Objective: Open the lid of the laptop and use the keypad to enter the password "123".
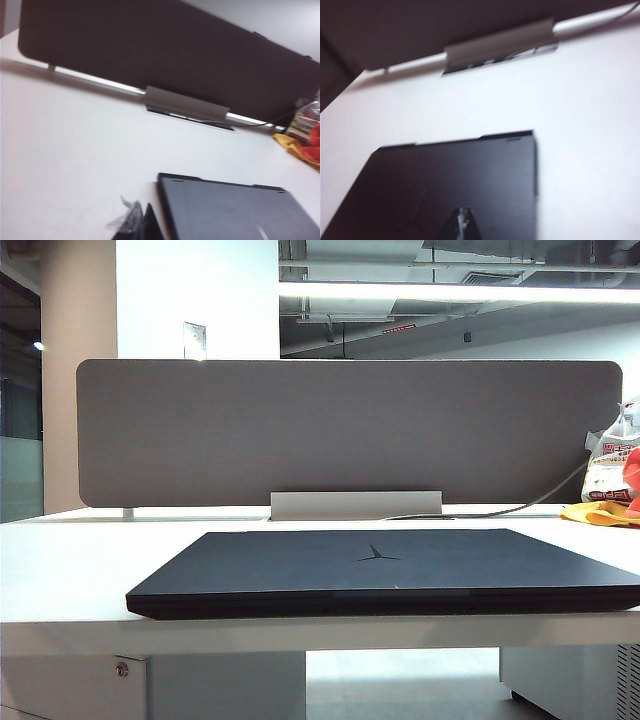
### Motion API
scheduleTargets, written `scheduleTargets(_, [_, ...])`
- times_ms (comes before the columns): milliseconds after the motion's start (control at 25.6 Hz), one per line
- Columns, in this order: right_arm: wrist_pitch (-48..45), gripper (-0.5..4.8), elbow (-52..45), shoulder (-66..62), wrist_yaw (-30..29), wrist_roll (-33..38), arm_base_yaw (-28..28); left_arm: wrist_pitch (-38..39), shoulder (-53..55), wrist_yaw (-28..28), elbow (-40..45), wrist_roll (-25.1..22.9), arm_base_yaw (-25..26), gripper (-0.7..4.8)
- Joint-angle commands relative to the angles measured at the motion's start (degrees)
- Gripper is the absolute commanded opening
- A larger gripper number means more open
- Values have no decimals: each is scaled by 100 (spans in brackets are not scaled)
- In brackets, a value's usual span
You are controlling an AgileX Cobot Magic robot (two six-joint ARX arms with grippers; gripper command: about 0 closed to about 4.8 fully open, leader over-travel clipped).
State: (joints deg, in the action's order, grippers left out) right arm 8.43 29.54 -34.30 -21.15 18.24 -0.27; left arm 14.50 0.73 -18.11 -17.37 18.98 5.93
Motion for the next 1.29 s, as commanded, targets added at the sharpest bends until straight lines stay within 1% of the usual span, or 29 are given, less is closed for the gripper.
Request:
scheduleTargets(39, [-61, -5, 221, -509, -184, 153, 387, 413, 278, -407, -625, -11, -2, -3])
scheduleTargets(235, [-173, -5, 236, -1084, -133, 426, 1145, 916, 957, -997, -1558, -61, 0, -3])
scheduleTargets(391, [-310, -5, 236, -1563, 26, 699, 1762, 1585, 1456, -1434, -2273, -481, -7, -3])
scheduleTargets(469, [-404, -4, 236, -1794, 44, 920, 1904, 1733, 1561, -1451, -2492, -590, -52, -3])
scheduleTargets(508, [-448, 5, 236, -1926, 44, 1058, 1976, 1775, 1591, -1449, -2590, -708, -87, -3])
scheduleTargets(586, [-529, 39, 236, -2149, 37, 1263, 2068, 1821, 1602, -1449, -2695, -822, -114, -3])
scheduleTargets(665, [-573, 110, 236, -2378, -55, 1475, 2090, 1843, 1609, -1515, -2754, -807, -116, -3])
scheduleTargets(743, [-568, 191, 232, -2581, -249, 1624, 2087, 1864, 1617, -1790, -2763, -791, -116, -3])
scheduleTargets(782, [-564, 240, 225, -2677, -372, 1666, 2087, 1895, 1620, -1888, -2763, -780, -116, -3])
scheduleTargets(821, [-555, 268, 225, -2741, -463, 1681, 2090, 1943, 1620, -1947, -2765, -778, -116, -3])
scheduleTargets(860, [-553, 285, 225, -2800, -551, 1733, 2090, 1985, 1620, -1947, -2765, -767, -116, -3])
scheduleTargets(1016, [-566, 289, 225, -2929, -883, 1954, 2092, 2011, 1626, -2146, -2767, -763, -151, -3])
scheduleTargets(1055, [-566, 299, 225, -2929, -901, 1969, 2092, 2015, 1644, -2170, -2780, -763, -170, -3])
scheduleTargets(1212, [-562, 373, 223, -2931, -951, 2192, 2094, 2087, 1794, -2223, -2953, -785, -286, -3])
scheduleTargets(1290, [-562, 383, 214, -2933, -1008, 2238, 2094, 2103, 1915, -2214, -3069, -807, -365, -3])
